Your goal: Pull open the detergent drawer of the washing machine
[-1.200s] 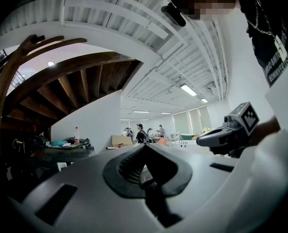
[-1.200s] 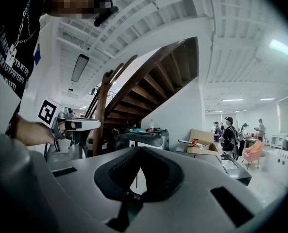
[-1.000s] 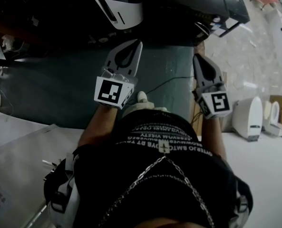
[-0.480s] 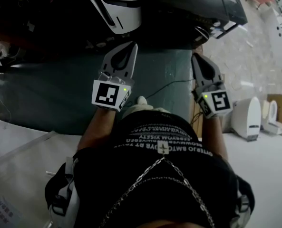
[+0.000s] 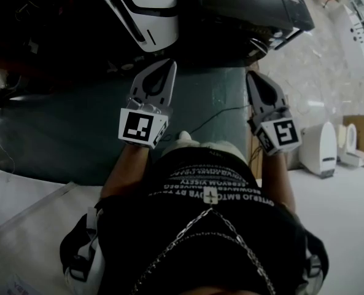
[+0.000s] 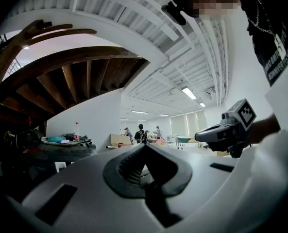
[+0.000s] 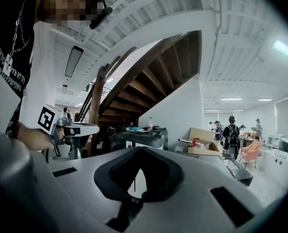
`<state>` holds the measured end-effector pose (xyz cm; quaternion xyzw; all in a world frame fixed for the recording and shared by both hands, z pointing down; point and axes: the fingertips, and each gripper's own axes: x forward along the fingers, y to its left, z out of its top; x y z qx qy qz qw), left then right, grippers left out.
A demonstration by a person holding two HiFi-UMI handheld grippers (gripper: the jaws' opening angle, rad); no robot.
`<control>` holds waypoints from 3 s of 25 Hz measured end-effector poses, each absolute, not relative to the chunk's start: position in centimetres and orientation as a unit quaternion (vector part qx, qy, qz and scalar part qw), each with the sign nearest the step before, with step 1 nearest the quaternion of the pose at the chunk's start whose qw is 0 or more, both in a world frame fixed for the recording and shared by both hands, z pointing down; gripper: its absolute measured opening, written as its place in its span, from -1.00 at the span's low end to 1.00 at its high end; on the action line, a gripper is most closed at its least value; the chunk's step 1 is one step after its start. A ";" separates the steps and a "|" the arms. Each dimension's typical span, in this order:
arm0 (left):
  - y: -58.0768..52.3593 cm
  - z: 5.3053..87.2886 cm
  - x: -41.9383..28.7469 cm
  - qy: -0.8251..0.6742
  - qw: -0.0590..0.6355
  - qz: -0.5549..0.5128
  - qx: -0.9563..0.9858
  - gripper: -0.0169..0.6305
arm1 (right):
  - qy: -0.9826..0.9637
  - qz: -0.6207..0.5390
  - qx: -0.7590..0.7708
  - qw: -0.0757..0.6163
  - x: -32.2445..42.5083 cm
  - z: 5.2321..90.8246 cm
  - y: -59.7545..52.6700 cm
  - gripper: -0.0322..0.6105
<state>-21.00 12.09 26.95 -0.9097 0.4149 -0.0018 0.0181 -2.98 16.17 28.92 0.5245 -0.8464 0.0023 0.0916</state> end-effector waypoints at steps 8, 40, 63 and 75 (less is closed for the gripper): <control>11.4 29.0 -21.1 0.401 0.002 -0.015 -0.916 -0.96 | -0.838 0.008 0.536 0.103 -2.7 29.2 16.5 -0.89; 3.2 30.8 -13.3 0.398 -0.003 -0.051 -0.916 -0.96 | -0.843 0.069 0.526 0.087 4.0 32.7 7.7 -0.89; -4.5 29.0 -7.5 0.410 0.006 -0.060 -0.910 -0.96 | -0.856 0.071 0.508 0.068 9.3 32.0 -0.5 -0.89; -7.0 29.7 -3.6 0.434 -0.007 -0.067 -0.898 -0.96 | -0.871 0.055 0.482 0.077 13.6 31.6 -4.1 -0.89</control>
